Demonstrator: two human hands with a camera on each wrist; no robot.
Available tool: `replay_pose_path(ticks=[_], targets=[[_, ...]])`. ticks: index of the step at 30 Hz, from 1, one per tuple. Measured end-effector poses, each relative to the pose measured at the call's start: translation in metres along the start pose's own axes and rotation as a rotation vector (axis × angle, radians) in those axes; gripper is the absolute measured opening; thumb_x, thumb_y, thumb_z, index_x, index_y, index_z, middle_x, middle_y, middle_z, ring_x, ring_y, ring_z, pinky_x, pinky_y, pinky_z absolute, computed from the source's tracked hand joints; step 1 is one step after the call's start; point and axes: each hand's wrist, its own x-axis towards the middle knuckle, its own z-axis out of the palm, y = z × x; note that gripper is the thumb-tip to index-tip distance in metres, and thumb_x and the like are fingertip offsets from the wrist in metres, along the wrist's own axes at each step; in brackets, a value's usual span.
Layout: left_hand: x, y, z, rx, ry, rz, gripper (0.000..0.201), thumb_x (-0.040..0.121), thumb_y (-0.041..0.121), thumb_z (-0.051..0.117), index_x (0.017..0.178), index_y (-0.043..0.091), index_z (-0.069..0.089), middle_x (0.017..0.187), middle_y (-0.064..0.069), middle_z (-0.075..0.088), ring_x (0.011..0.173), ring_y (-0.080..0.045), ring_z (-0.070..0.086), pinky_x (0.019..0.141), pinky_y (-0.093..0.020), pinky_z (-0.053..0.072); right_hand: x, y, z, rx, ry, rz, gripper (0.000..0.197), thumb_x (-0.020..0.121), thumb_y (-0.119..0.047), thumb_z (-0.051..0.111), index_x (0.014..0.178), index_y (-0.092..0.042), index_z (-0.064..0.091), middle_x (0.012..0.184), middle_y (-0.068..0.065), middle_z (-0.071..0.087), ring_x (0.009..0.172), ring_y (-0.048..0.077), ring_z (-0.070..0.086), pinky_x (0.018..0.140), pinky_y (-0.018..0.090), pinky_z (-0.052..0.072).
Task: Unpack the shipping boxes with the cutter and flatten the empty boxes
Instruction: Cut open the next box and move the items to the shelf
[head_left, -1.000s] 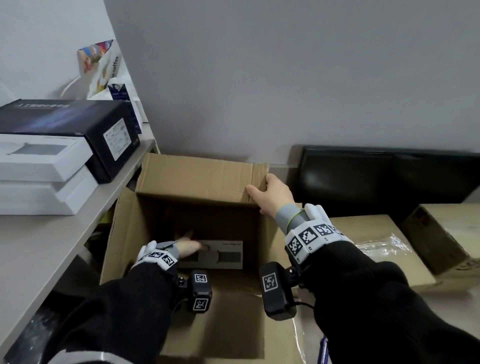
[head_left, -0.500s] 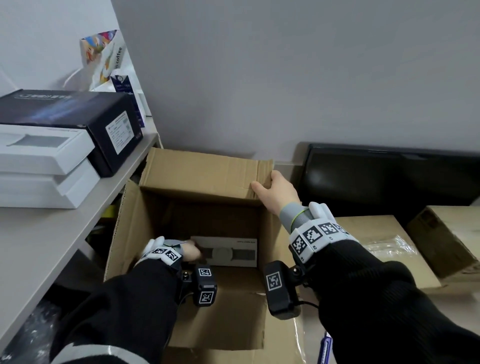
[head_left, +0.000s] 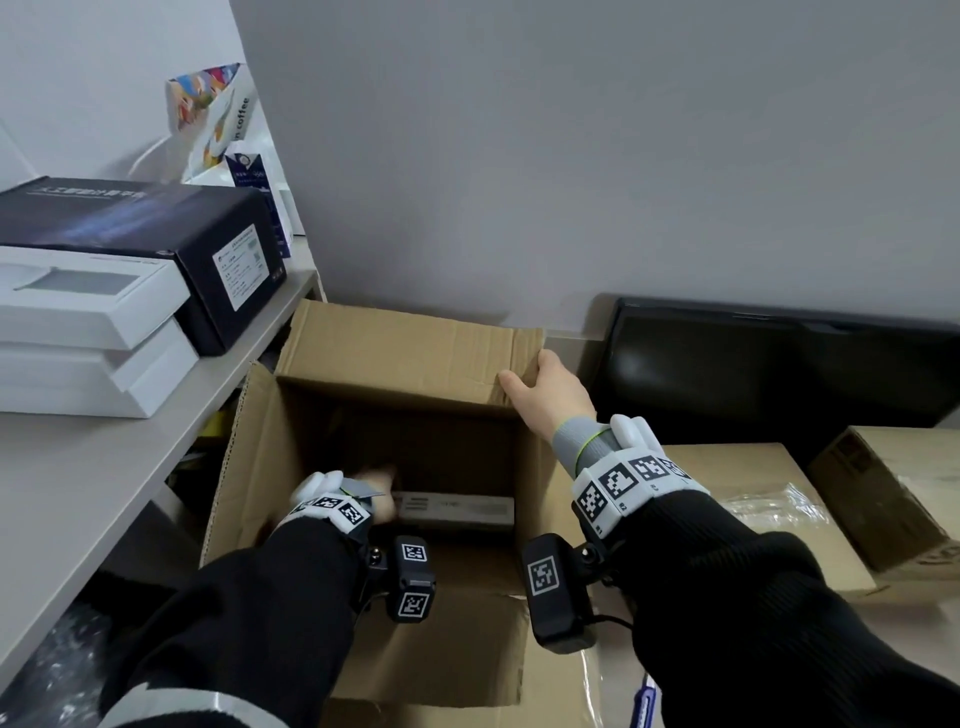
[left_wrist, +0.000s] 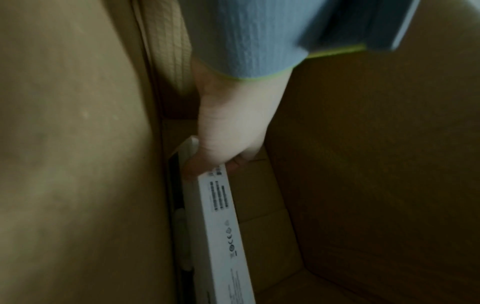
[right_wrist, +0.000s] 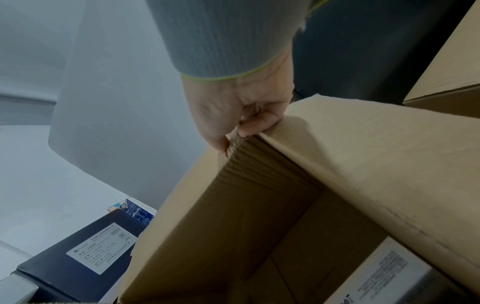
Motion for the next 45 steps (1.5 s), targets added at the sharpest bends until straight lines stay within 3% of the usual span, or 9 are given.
replay_pose_path(ticks=[4, 10, 15, 20, 24, 27, 31, 38, 45], targets=[[-0.008, -0.001, -0.002, -0.074, 0.047, 0.096, 0.057, 0.095, 0.02, 0.05, 0.147, 0.015, 0.028, 0.142, -0.006, 0.043, 0.119, -0.018, 0.05, 0.096, -0.026, 0.036, 0.004, 0.0, 0.001, -0.006, 0.0, 0.004, 0.039, 0.094, -0.045, 0.047, 0.111, -0.011, 0.042, 0.093, 0.003, 0.056, 0.086, 0.026, 0.056, 0.07, 0.032, 0.041], [-0.039, 0.004, -0.041, -0.162, 0.126, 0.262, 0.038, 0.086, 0.021, 0.06, 0.123, 0.015, 0.054, 0.111, -0.005, 0.062, 0.101, -0.023, 0.061, 0.077, -0.027, 0.044, 0.0, -0.004, 0.002, -0.097, 0.035, 0.021, 0.04, 0.096, -0.046, 0.041, 0.115, -0.012, 0.038, 0.089, 0.003, 0.051, 0.095, 0.032, 0.059, 0.072, 0.035, 0.037], [-0.089, 0.006, -0.076, -0.28, 0.259, 0.301, 0.055, 0.085, 0.036, 0.066, 0.131, 0.011, 0.046, 0.117, -0.011, 0.059, 0.107, -0.028, 0.058, 0.082, -0.029, 0.044, -0.005, -0.005, 0.001, -0.079, 0.041, 0.041, 0.039, 0.098, -0.044, 0.039, 0.116, -0.01, 0.036, 0.082, 0.004, 0.049, 0.079, 0.03, 0.052, 0.069, 0.034, 0.038], [-0.151, -0.011, -0.106, -0.487, 0.424, 0.334, 0.059, 0.091, 0.038, 0.06, 0.139, 0.016, 0.034, 0.127, -0.009, 0.051, 0.108, -0.024, 0.054, 0.082, -0.025, 0.039, -0.015, -0.005, -0.001, -0.047, 0.051, 0.016, 0.041, 0.098, -0.041, 0.04, 0.12, -0.007, 0.037, 0.1, 0.016, 0.062, 0.097, 0.036, 0.061, 0.07, 0.036, 0.037], [-0.191, -0.028, -0.128, -0.611, 0.637, 0.381, 0.054, 0.092, 0.034, 0.061, 0.135, 0.013, 0.037, 0.138, -0.009, 0.047, 0.127, -0.022, 0.046, 0.097, -0.025, 0.036, -0.027, -0.008, 0.002, -0.018, 0.056, -0.005, 0.039, 0.098, -0.038, 0.04, 0.118, -0.005, 0.036, 0.101, 0.021, 0.064, 0.094, 0.038, 0.062, 0.071, 0.038, 0.039], [-0.22, -0.039, -0.14, -0.711, 0.748, 0.36, 0.051, 0.094, 0.031, 0.058, 0.136, 0.01, 0.037, 0.134, -0.005, 0.047, 0.125, -0.015, 0.045, 0.091, -0.018, 0.032, -0.04, -0.006, 0.003, 0.003, 0.047, -0.019, 0.038, 0.098, -0.037, 0.04, 0.117, -0.005, 0.036, 0.1, 0.021, 0.064, 0.093, 0.038, 0.062, 0.071, 0.038, 0.038], [-0.249, -0.056, -0.147, -0.796, 0.884, 0.314, 0.046, 0.095, 0.029, 0.056, 0.133, 0.009, 0.041, 0.124, -0.003, 0.05, 0.114, -0.015, 0.048, 0.09, -0.024, 0.036, -0.054, -0.002, 0.001, 0.002, 0.037, -0.041, 0.039, 0.098, -0.038, 0.04, 0.117, -0.004, 0.036, 0.101, 0.021, 0.064, 0.094, 0.037, 0.062, 0.07, 0.037, 0.038], [-0.275, -0.081, -0.164, -0.964, 1.114, 0.216, 0.037, 0.097, 0.028, 0.052, 0.127, 0.007, 0.045, 0.111, 0.0, 0.05, 0.101, -0.012, 0.047, 0.074, -0.017, 0.033, -0.067, 0.003, -0.007, 0.001, 0.005, -0.032, 0.039, 0.099, -0.037, 0.041, 0.117, -0.003, 0.035, 0.104, 0.021, 0.062, 0.089, 0.036, 0.06, 0.068, 0.036, 0.039], [-0.274, -0.116, -0.182, -1.102, 1.199, 0.016, 0.048, 0.096, 0.041, 0.049, 0.126, 0.005, 0.044, 0.108, -0.003, 0.051, 0.099, -0.021, 0.052, 0.081, -0.027, 0.038, -0.072, 0.001, -0.009, -0.007, -0.001, -0.019, 0.04, 0.099, -0.036, 0.042, 0.118, -0.002, 0.035, 0.107, 0.02, 0.062, 0.095, 0.037, 0.061, 0.069, 0.036, 0.039]])
